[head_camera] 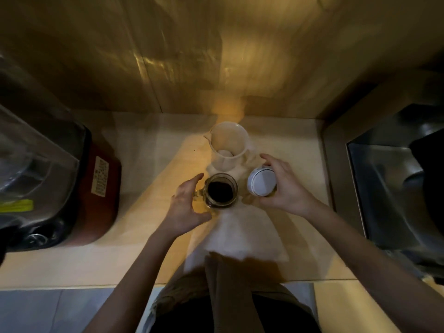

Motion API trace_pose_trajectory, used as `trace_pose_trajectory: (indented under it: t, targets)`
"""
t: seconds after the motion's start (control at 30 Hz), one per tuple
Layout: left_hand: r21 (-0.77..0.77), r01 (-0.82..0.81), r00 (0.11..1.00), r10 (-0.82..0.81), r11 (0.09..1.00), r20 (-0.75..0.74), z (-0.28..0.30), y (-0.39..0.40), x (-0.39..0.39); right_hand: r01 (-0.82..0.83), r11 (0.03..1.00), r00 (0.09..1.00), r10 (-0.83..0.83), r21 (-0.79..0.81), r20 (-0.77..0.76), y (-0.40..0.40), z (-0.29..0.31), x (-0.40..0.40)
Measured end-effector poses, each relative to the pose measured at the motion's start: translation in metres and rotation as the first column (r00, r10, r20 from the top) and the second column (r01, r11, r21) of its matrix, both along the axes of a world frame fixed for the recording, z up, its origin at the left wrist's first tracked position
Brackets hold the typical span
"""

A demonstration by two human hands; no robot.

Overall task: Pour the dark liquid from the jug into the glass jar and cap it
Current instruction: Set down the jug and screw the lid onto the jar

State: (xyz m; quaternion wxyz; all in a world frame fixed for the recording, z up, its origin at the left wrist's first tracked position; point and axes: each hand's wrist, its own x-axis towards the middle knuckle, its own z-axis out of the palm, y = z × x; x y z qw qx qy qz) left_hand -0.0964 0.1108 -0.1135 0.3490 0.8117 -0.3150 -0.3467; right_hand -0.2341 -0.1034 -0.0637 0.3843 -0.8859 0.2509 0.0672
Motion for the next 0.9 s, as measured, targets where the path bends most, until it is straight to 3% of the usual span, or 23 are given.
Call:
trace_pose_trajectory:
  t: [0.2, 0.47, 0.6, 0.73, 0.9]
  targets:
    - [-0.029, -0.007, 0.997, 0.009, 1.0, 0.08, -0.001, -0.007, -0.007, -0.195, 0.975, 0.981, 0.196, -0.107, -0.007, 0.022, 0.029, 0.006]
    - [-0.108, -0.07, 0.995, 0.077, 0.992, 0.062, 0.002, -0.008, -0.006, -0.289, 0.95, 0.955, 0.295, -0.12, 0.034, 0.045, 0.051, 0.032]
    - [-0.119, -0.076, 0.993, 0.086, 0.99, 0.086, 0.003, -0.008, -0.004, -0.484, 0.809, 0.872, 0.476, -0.333, -0.112, 0.057, 0.046, 0.053]
    - [-0.125, -0.096, 0.991, 0.106, 0.988, 0.081, 0.006, -0.01, -0.005, -0.594, 0.621, 0.801, 0.518, -0.511, -0.301, 0.067, 0.044, 0.068]
    - [-0.161, -0.105, 0.992, 0.115, 0.981, 0.058, 0.005, -0.009, -0.007, -0.622, 0.565, 0.78, 0.505, -0.542, -0.369, 0.069, 0.046, 0.068]
